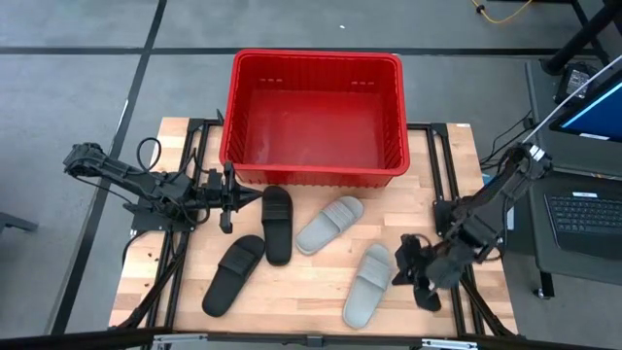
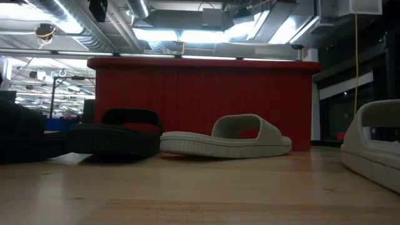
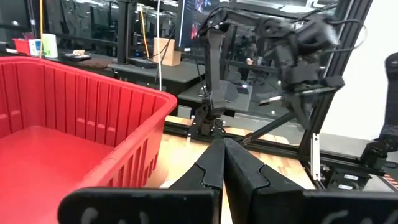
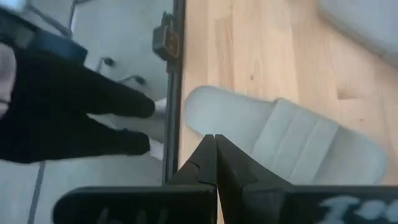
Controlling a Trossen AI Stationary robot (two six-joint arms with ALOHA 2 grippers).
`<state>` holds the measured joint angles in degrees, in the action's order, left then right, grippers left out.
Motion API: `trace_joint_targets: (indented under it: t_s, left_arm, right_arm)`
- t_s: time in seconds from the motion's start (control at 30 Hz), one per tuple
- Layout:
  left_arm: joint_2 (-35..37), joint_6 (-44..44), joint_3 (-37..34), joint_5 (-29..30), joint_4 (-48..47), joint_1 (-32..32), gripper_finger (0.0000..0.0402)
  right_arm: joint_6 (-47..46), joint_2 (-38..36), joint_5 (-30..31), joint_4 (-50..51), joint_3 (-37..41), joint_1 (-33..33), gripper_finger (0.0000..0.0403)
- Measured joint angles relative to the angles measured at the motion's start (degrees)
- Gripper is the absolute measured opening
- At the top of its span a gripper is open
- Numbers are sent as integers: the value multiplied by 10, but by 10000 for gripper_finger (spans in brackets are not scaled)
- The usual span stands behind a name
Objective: Pick and place slides into bin
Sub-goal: Put the bottom gray slide into the red bin
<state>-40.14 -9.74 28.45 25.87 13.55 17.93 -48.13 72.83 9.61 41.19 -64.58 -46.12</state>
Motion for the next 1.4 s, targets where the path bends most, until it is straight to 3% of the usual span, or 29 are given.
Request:
trace_joint_targets:
  t_s: [0.2, 0.6, 0.83, 1.03, 1.4]
  left_arm:
    - [0, 0, 0, -3, -1, 0, 3]
    - [0, 6, 0, -5, -15, 0, 5]
    - [0, 43, 0, -45, -16, 0, 4]
    - [0, 51, 0, -55, -15, 0, 5]
    - [0, 50, 0, -55, -13, 0, 5]
  right_arm:
    - [-69, 104, 23, 35, -93, -7, 0]
    - [-79, 272, 32, 34, -223, 22, 25]
    - [-140, 298, 8, 55, -224, 39, 30]
    - [-193, 298, 8, 146, -224, 43, 41]
    - [-201, 297, 8, 185, -224, 42, 159]
